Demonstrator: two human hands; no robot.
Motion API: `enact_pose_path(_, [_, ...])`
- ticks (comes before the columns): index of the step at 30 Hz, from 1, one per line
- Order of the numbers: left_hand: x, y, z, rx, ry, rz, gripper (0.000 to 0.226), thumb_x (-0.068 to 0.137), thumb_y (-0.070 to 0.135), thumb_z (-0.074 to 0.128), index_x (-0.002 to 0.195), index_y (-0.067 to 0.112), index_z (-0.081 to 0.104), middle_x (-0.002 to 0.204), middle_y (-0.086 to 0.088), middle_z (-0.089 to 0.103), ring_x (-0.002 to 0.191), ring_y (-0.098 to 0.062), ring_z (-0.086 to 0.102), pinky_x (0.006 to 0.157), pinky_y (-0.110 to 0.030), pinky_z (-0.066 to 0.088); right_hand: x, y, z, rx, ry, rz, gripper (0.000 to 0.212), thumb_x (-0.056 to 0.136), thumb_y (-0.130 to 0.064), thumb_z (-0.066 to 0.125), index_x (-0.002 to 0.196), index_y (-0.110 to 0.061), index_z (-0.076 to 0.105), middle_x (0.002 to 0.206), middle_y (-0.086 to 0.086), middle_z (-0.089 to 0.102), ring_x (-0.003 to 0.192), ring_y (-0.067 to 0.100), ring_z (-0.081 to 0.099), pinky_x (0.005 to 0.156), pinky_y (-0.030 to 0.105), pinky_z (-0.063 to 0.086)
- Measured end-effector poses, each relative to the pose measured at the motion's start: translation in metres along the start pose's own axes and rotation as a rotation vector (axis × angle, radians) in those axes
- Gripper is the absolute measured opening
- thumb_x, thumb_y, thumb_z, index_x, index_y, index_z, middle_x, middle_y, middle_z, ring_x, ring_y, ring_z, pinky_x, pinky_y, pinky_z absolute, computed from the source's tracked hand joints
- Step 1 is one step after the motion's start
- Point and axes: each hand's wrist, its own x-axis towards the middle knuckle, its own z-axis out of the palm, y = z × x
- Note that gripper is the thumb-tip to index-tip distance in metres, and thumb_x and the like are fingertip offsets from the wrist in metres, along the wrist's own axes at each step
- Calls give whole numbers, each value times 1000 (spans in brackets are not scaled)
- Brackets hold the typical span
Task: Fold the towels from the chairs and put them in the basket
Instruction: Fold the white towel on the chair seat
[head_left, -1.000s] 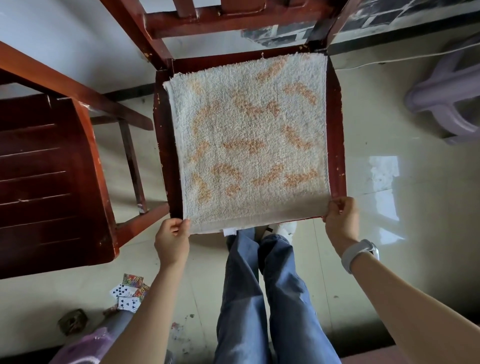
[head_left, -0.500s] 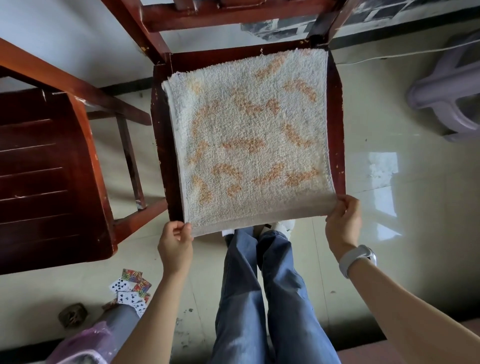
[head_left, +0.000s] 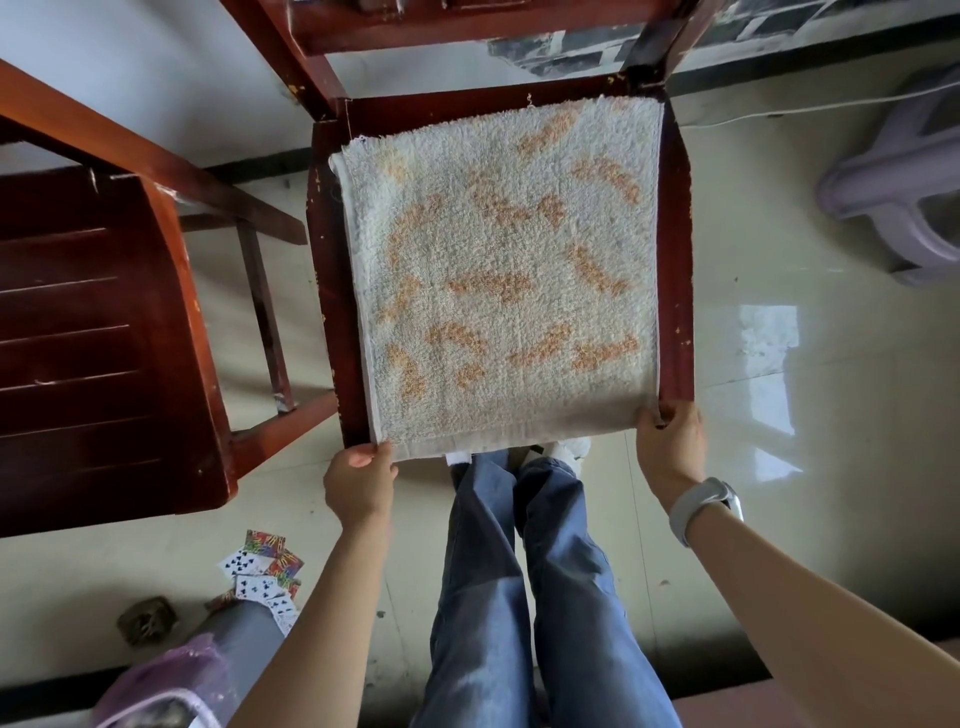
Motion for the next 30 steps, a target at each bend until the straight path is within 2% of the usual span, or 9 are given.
enact_pose_path(4, [-3,2,-2,-23,3,38,6,83,9,64,81,5,60,80,-6,61,61,-8,56,70,-28,49,-1,-4,-2,4,-2,-1,23,92,-11,44,100,5,59,113,25,51,92,37,51,72,24,28])
enact_pose_path(6, [-2,4,-4,6,-22,70,10,82,10,64,75,10,58,74,-2,59,61,-11,54,71,-30,48,-1,-5,-4,49,-42,9,24,92,-14,45,100,1,62,108,22,55,92,33,51,79,25,35])
enact_pose_path(9, [1,5,-9,49,-65,103,12,82,11,65,74,14,56,78,-5,60,72,-20,53,75,-35,47,1,-8,-6,189,-123,62,20,86,-11,48,92,-3,65,85,11,61,87,31,55,80,43,49])
enact_pose_path(11, [2,5,-12,61,-99,107,9,82,12,65,79,12,57,82,-6,60,74,-17,54,74,-32,46,3,-10,-11,239,-153,80,14,82,-9,51,78,-10,65,70,0,58,72,23,53,65,35,47])
enact_pose_path(14, [4,5,-15,25,-142,81,9,83,13,65,79,13,57,81,-1,60,73,-11,54,69,-24,45,3,-7,-18,208,-223,12,15,81,-10,52,71,-10,63,59,-2,50,56,14,41,49,21,35])
enact_pose_path(16, [4,7,-18,-40,-175,58,9,83,11,65,78,13,58,80,-3,60,73,-12,57,67,-22,46,2,-6,-23,145,-298,-73,17,83,-11,53,69,-7,60,56,0,46,54,13,37,43,16,31])
enact_pose_path(18, [3,12,-21,-81,-193,66,8,84,10,64,78,12,58,77,-5,61,72,-14,59,67,-22,49,2,-6,-25,88,-323,-129,20,85,-12,52,66,-8,58,57,0,48,54,12,39,47,20,33])
enact_pose_path(25, [-12,41,-43,-143,-225,261,9,86,7,60,83,12,54,75,-7,59,66,-16,58,60,-15,53,3,-18,-52,239,-219,-84,19,90,-10,46,80,-2,61,60,7,51,53,18,41,52,29,35])
enact_pose_path(30, [-42,79,-57,-172,-269,436,20,90,10,55,82,28,56,73,5,58,60,-7,57,61,-18,50,-4,-50,-84,492,-191,-47,16,89,-5,45,97,-2,59,67,5,53,62,21,48,58,33,43])
